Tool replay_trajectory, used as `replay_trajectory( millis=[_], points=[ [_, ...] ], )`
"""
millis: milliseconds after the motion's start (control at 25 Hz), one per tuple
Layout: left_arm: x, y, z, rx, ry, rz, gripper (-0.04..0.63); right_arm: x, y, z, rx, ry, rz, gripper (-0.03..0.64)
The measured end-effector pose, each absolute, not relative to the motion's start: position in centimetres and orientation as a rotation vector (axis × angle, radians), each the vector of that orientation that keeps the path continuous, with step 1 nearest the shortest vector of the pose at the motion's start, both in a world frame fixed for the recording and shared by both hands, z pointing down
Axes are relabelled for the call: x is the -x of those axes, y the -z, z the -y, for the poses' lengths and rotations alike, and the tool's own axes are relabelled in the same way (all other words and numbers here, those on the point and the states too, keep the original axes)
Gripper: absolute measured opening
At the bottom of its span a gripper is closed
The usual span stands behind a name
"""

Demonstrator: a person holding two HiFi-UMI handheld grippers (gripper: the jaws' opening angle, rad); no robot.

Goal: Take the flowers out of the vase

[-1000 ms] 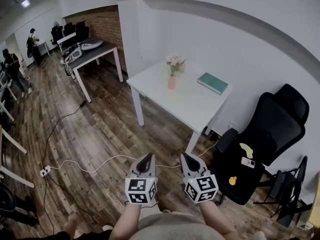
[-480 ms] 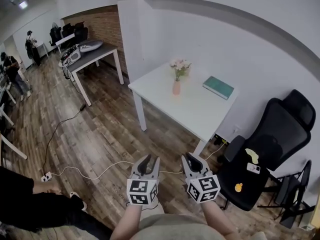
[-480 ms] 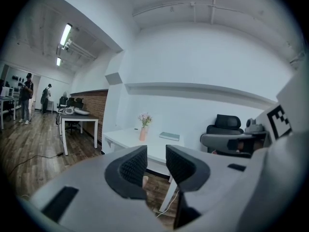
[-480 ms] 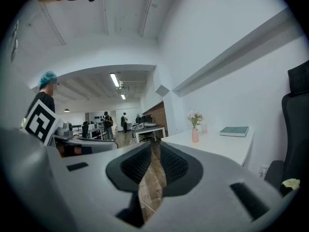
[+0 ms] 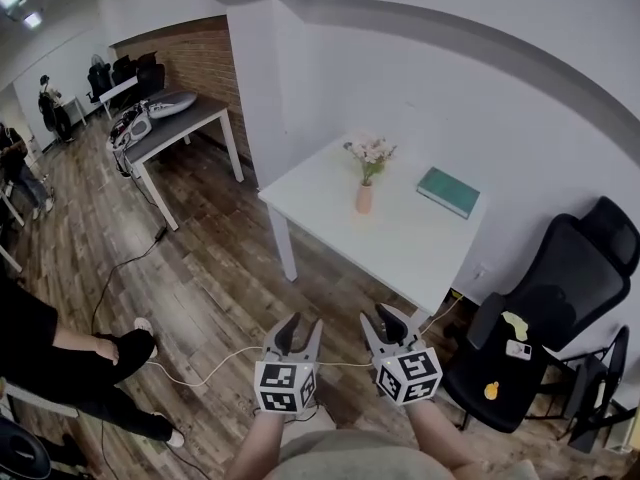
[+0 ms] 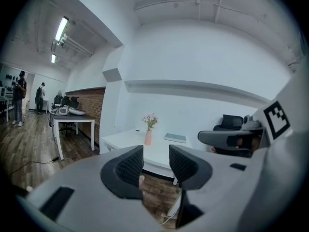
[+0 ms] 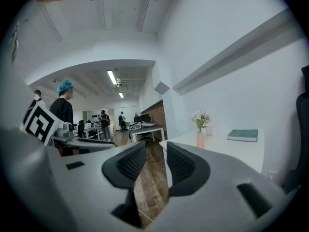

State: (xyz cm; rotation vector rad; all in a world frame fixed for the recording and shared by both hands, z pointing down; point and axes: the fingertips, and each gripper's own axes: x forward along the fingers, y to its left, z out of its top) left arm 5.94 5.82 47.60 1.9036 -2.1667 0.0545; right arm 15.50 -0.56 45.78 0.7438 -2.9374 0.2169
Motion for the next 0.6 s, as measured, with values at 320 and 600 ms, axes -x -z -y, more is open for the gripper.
replay_trajectory(
  millis=[320, 600],
  points=[
    [1.4, -46.8, -1.9, -1.955, -0.078, 2.130, 0.169, -8.8, -45.1, 4.4, -0.802, -0.234, 2.923, 0.170],
    [7.0, -47.5, 1.5, -1.991, -0.082, 2.089, 0.173, -3.9, -45.7, 7.5, -0.867, -0.234, 2.901, 0.183]
  ],
)
